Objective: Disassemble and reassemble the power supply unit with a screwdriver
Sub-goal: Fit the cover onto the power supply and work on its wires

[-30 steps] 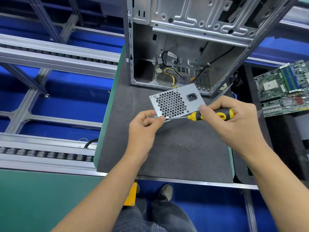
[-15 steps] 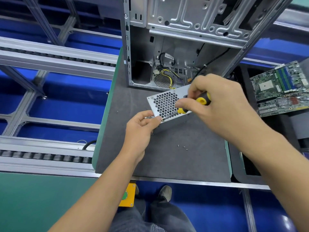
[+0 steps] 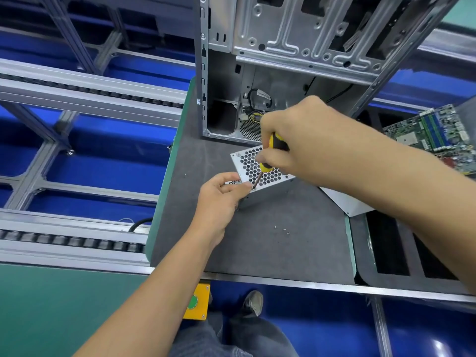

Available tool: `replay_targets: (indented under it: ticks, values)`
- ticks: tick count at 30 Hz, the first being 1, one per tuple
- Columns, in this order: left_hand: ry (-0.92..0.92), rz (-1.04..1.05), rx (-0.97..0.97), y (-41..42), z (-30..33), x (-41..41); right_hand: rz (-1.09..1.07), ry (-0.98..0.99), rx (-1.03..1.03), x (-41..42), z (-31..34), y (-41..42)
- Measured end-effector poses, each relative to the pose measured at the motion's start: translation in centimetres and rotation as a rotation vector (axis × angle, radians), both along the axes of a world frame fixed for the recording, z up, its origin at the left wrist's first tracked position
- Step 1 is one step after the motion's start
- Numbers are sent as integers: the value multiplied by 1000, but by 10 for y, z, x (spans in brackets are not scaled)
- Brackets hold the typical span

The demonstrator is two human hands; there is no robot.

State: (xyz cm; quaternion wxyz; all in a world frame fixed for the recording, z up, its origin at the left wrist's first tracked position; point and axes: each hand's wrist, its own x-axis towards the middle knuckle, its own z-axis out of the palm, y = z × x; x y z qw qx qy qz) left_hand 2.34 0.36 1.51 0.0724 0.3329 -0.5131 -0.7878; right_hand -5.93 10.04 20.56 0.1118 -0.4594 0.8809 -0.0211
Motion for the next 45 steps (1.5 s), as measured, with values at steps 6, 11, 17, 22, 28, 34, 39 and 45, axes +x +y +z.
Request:
replay_targets:
  ticks: [6,11,17,22,28,34,39,45]
  values:
    - [3,-3,-8,-1,2,0,36,251,-24,13,-13,2]
    - [-3,-9,-10,0,3,0,93,-12,-140,11,-14,13]
    - [6,-11,-16,-1,4,-1,80,127,-191,8,-21,21]
    - [-1,-7,-11,-2,3,-2,31,144,-230,10,-26,20]
    - [-10,-7,1,-1,1,-3,-25,129,-232,13,-26,24]
    - [-15,-9,-7,-1,-1,-3,35,128,-166,19,-19,22]
    - [-34,-18,-7,-2,-4,-4,152,159,50,23,-10,20]
    - [-39,-44,18,-4,-8,-6,192,422,246,24,-6,11]
